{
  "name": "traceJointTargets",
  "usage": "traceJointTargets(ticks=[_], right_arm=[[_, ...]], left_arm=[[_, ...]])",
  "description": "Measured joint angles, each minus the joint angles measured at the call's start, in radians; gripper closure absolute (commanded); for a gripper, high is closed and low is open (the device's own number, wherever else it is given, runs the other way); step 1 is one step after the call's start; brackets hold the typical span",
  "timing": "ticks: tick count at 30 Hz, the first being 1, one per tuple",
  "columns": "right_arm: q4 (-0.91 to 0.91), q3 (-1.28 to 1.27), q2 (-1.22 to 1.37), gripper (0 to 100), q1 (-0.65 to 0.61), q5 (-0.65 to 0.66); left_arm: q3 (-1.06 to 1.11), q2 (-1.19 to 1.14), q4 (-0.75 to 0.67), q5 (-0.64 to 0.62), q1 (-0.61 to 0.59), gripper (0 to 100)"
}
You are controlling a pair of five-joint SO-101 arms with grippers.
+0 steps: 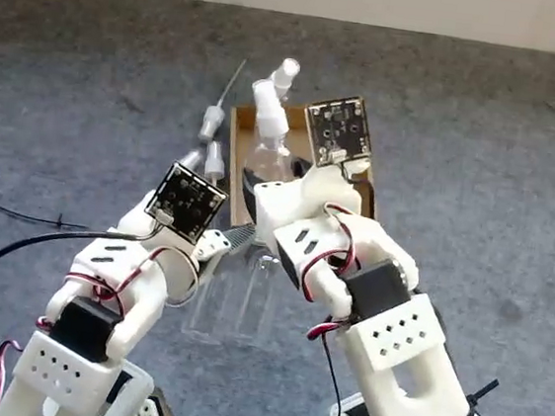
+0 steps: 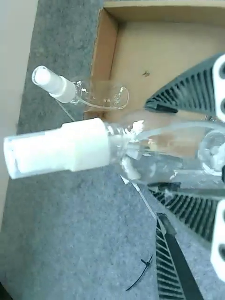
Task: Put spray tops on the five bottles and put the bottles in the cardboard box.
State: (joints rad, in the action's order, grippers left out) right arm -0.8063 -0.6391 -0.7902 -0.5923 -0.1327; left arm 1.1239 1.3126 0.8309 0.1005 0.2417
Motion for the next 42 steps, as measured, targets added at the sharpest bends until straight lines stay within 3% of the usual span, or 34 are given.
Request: traceJointTargets(ticks=[13, 19, 23, 28, 34, 42], right_arm=[[-0.038, 0.009, 0.008, 99.4, 0.041, 0.074], [0.173, 0.009, 0.058, 99.4, 0.253, 0.078], [0.358, 0.034, 0.215, 99.4, 0.324, 0.078], [0.568, 0.109, 0.488, 99.4, 0.333, 0.078], [0.698, 0.244, 0.776, 99.4, 0.336, 0.078], [0.76, 0.272, 0.87, 99.4, 0.336, 0.081]], left_arm=[[0.015, -0.006, -0.015, 0.002, -0.006, 73], [0.048, -0.006, -0.017, 0.002, -0.011, 73], [0.06, -0.006, -0.028, 0.002, -0.012, 75], [0.107, -0.006, -0.086, 0.002, -0.044, 83], [0.155, -0.006, -0.187, 0.002, -0.084, 84], [0.155, -0.006, -0.193, 0.002, -0.094, 84]])
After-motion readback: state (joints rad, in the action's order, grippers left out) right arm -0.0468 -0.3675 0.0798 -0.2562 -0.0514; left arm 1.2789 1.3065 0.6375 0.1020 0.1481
